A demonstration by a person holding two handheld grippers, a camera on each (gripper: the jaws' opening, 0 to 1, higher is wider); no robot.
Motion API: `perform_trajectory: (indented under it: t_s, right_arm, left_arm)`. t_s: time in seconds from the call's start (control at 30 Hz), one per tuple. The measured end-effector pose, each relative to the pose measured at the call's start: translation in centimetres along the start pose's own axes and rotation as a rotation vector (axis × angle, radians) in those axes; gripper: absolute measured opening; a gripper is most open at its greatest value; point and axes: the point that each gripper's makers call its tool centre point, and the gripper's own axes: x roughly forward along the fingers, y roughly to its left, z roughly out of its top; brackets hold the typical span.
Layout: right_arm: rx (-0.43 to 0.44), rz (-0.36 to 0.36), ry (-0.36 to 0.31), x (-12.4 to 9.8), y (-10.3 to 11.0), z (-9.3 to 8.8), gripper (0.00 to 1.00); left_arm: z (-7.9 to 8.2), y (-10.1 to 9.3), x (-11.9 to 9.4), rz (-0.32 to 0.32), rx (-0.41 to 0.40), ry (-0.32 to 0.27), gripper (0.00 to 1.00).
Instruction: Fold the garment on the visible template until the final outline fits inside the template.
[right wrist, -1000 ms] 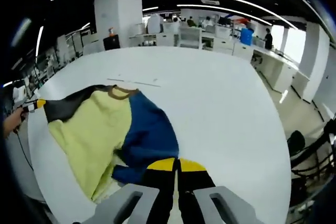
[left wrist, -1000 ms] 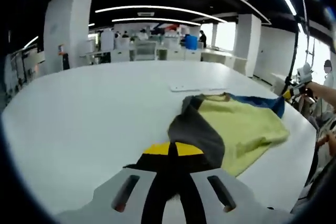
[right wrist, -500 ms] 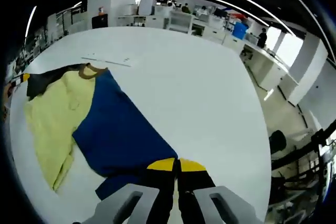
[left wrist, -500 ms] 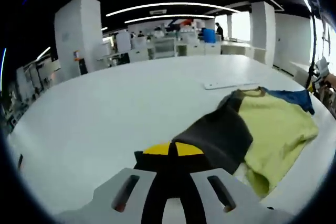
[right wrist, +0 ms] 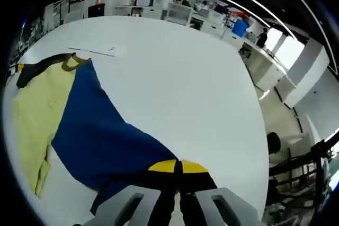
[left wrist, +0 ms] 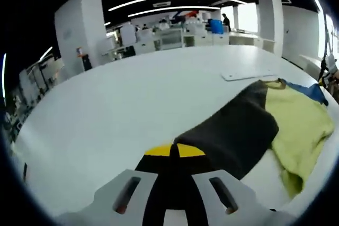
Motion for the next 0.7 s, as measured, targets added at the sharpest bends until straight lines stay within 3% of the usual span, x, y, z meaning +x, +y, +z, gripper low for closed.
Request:
perform_trajectory:
  t_s: [0.37,0.5,0.6,0.7]
  right_arm:
    - [0.005,-0.005,0.041,0.4,-0.9,-1.0,0.0]
    - [0.015,-0.004,0.039,0.3,-0.7,-0.9,0.0]
    - [0.081,-0.003,0.011,0.0,-0.7,-0.5,0.0]
    - [0.134,0.042,-0.022,-0.7,0.1,0.1,0.08]
  left_arm:
    - [-1.7,0.9,0.8,0.016,0.031,0.059,0.0]
    - [-1.5,0.6,0.8,0.02,0.053,0.066,0.0]
    - [-1.0,0.3,0.6,0.01,0.04,0.052,0.11]
    - [-0.4,-0.8,0.2,-0.026,0.039,0.027,0.18]
